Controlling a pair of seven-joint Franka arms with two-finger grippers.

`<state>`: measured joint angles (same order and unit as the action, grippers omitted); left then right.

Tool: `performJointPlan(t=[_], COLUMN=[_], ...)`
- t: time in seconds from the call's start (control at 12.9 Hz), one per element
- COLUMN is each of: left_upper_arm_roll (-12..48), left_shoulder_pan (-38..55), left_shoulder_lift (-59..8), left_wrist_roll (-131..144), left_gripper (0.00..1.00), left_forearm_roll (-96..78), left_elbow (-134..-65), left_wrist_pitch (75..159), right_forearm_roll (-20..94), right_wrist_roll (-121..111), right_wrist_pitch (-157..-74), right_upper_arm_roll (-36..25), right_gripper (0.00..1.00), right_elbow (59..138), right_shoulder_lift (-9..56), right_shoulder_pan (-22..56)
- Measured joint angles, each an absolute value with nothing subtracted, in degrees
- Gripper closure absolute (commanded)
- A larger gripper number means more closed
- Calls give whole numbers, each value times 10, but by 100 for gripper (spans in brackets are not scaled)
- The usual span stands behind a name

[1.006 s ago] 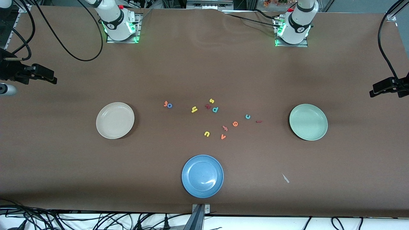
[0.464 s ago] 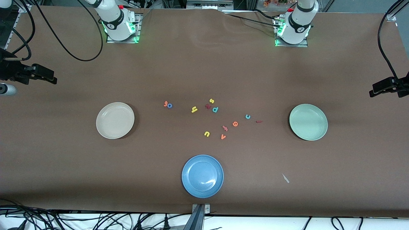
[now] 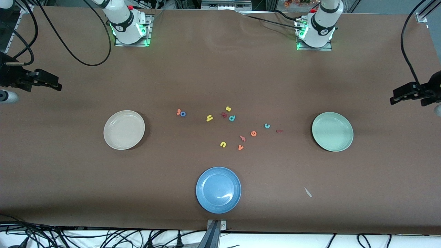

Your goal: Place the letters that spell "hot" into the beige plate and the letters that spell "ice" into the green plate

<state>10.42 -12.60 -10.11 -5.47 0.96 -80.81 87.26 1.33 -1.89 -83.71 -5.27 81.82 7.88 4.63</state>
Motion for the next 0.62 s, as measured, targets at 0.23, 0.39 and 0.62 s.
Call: performJointPlan(t=[0.23,0.39,0.62], left_upper_arm_roll=[138,137,132], left_shoulder_pan=[-124,-125,-145], left_shoulder_lift=[-101,-102,-105], left_wrist_roll=[-20,-14,-16], left_gripper=[3,2,2], left_forearm_roll=[10,10,10], left_elbow=[-809,-811,-813], left_wrist_pitch=[862,862,868], right_forearm_roll=[13,13,13], right_wrist_roll=[-19,-19,-19], right_wrist_pitch=[-837,-837,-837], right_upper_arm_roll=[-53,-53,-53], right_gripper=[0,0,0], right_elbow=[818,818,818], right_shoulder_lift=[79,79,79], right_shoulder_pan=[46,46,46])
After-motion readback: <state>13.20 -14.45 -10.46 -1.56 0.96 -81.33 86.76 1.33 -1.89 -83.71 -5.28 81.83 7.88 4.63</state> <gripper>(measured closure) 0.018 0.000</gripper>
